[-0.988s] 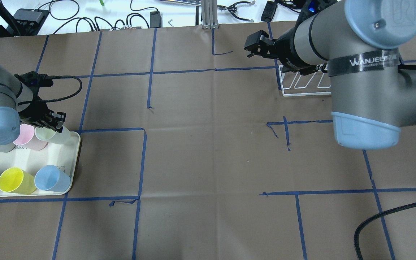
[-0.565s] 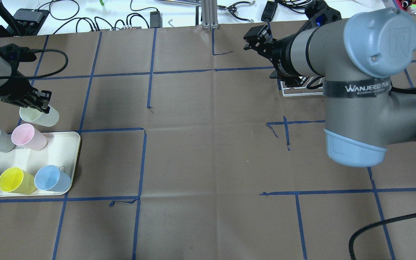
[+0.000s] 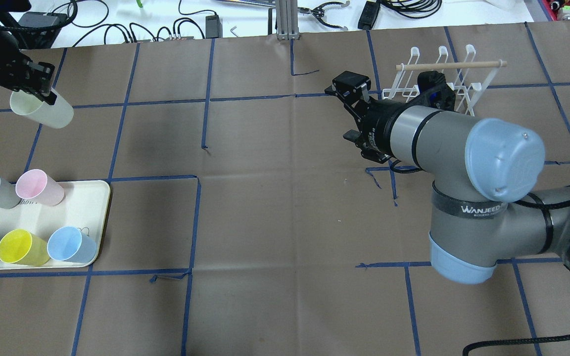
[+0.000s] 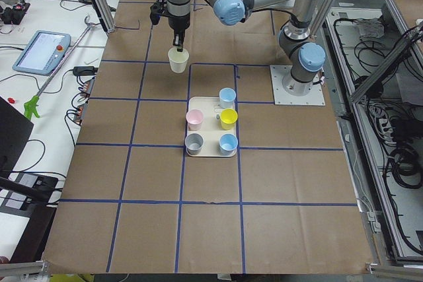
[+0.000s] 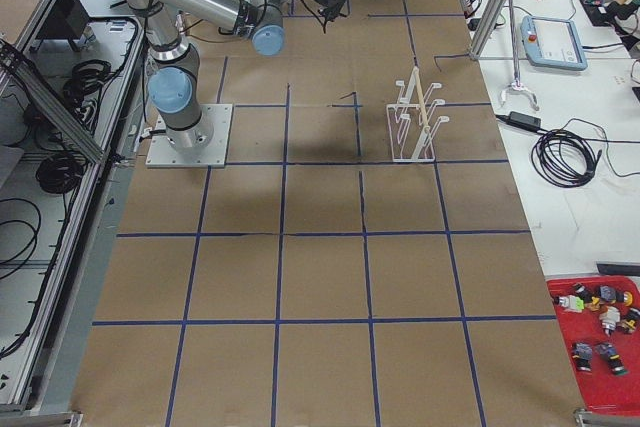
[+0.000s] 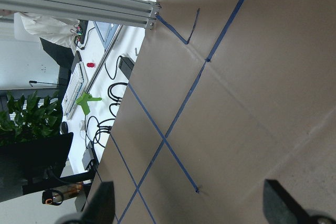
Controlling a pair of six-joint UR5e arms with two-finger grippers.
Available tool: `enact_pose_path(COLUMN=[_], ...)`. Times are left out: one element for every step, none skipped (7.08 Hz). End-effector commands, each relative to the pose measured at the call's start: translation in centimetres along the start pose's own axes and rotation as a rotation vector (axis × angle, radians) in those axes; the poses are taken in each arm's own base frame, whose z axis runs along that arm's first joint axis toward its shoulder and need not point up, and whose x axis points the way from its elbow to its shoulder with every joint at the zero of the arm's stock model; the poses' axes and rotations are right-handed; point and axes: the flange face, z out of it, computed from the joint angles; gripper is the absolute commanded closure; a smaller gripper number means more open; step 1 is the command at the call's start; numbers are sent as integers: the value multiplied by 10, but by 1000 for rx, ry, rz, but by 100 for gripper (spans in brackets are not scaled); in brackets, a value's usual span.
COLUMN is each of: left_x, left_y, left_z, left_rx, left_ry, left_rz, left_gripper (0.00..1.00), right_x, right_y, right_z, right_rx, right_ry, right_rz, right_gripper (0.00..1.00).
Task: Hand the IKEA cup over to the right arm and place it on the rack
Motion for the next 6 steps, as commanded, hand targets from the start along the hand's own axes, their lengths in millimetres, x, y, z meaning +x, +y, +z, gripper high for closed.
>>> enact_pose_path(left_x=[32, 47, 59, 78, 94, 103], left_y=[-25, -35, -35, -33, -32, -24], left_z=[-10, -15, -13, -9, 8, 20], left_rx=[200, 349, 447, 574, 700, 793], left_ry=[91, 203, 245, 283, 340, 372], left_rz=[68, 114, 151, 211, 277, 327], left_gripper=[100, 100, 100, 100, 100, 100], right_x=[3, 1, -2, -8, -9, -9], right_y=[3, -3, -6, -11, -12, -13], right_z=[-2, -5, -7, -10, -11, -10], right_rx=[-85, -98, -134, -121, -114, -116], right_ry=[-54, -69, -93, -103, -106, -105], right_rz=[21, 28, 24, 24, 27, 18], right_gripper=[0, 0, 0, 0, 0, 0])
